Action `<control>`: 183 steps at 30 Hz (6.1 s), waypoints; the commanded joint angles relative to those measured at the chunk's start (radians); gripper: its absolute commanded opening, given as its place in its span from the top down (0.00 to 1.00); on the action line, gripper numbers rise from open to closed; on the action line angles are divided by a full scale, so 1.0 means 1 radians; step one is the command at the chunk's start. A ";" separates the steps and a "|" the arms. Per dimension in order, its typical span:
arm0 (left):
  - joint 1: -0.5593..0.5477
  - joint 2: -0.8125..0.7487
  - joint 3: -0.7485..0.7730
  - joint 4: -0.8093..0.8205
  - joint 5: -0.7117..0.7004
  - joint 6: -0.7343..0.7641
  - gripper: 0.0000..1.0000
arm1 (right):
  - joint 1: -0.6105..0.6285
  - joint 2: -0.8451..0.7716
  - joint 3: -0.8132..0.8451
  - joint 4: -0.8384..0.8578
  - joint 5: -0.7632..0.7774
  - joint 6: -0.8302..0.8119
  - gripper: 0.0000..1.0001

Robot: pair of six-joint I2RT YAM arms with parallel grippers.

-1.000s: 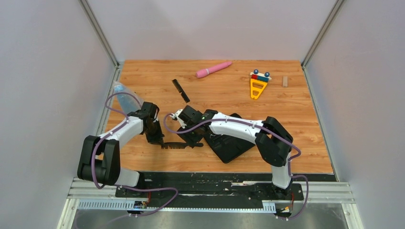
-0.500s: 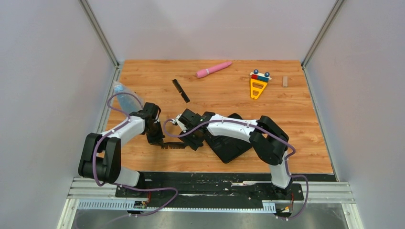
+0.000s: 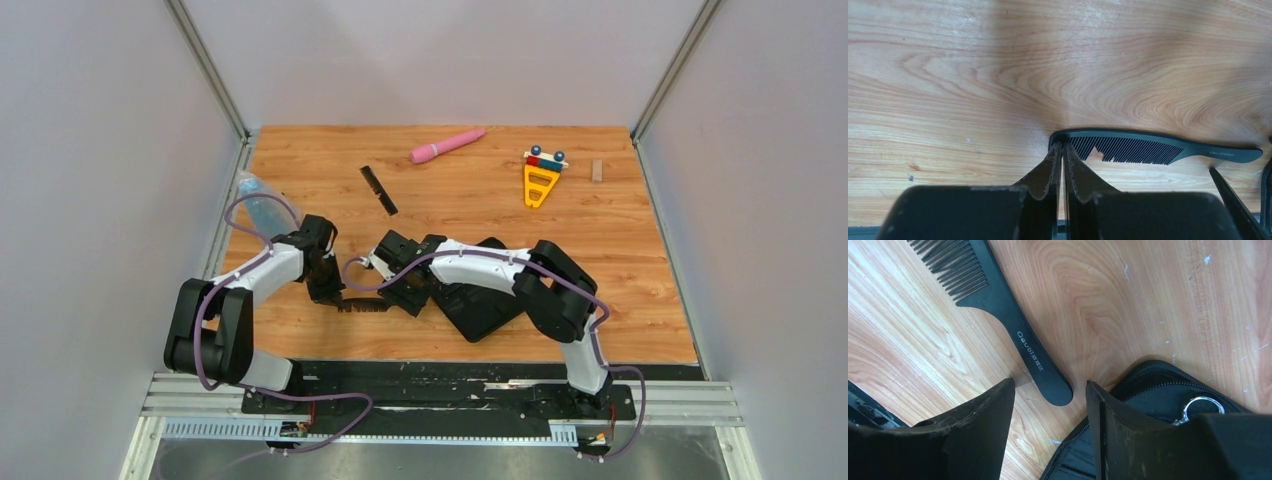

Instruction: Sort the hair-cutting tools

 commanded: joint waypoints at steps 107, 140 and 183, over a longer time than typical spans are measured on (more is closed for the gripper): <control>0.140 -0.359 -0.283 0.537 0.313 -0.392 1.00 | -0.051 -0.162 0.010 -0.080 -0.107 -0.055 0.87; 0.152 -0.809 -0.247 0.359 0.106 -0.427 1.00 | -0.135 -0.059 -0.107 0.100 0.103 0.496 0.33; -0.137 -0.325 -0.326 1.210 0.025 -0.498 1.00 | -0.487 -0.610 -0.614 0.272 -0.004 0.607 0.58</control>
